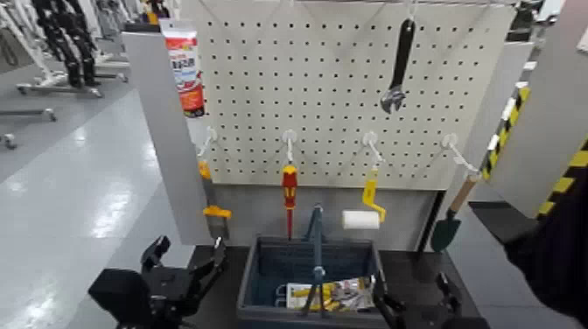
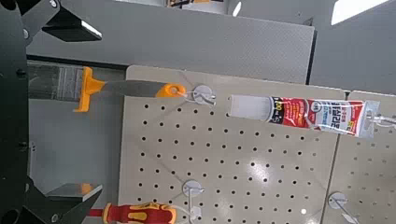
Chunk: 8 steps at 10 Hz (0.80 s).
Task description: Grasp the handle of the crate.
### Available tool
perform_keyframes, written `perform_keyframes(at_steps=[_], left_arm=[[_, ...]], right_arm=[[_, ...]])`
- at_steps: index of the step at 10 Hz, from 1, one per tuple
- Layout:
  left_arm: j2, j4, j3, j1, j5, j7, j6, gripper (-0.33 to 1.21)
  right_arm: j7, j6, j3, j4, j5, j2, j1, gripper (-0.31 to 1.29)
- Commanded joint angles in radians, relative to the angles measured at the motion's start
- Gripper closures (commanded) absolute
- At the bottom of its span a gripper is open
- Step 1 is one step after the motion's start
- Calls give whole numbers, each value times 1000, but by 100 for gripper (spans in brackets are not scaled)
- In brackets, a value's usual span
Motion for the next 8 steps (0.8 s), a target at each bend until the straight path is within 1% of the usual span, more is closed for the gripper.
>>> perform_keyframes(at_steps=[1,4,8], left_arm=[[-3,0,2,-1,0,-1,2,16],[-3,0,0,-4,6,-2,15,16],[-4,-5,3,-18,34,-37,65,16]], right_arm=[[-2,-3,3,-2,4,0,-1,13],[-8,2,3,-3,12,0,-1,13],[-10,2,2,-5,12,0,0,13]])
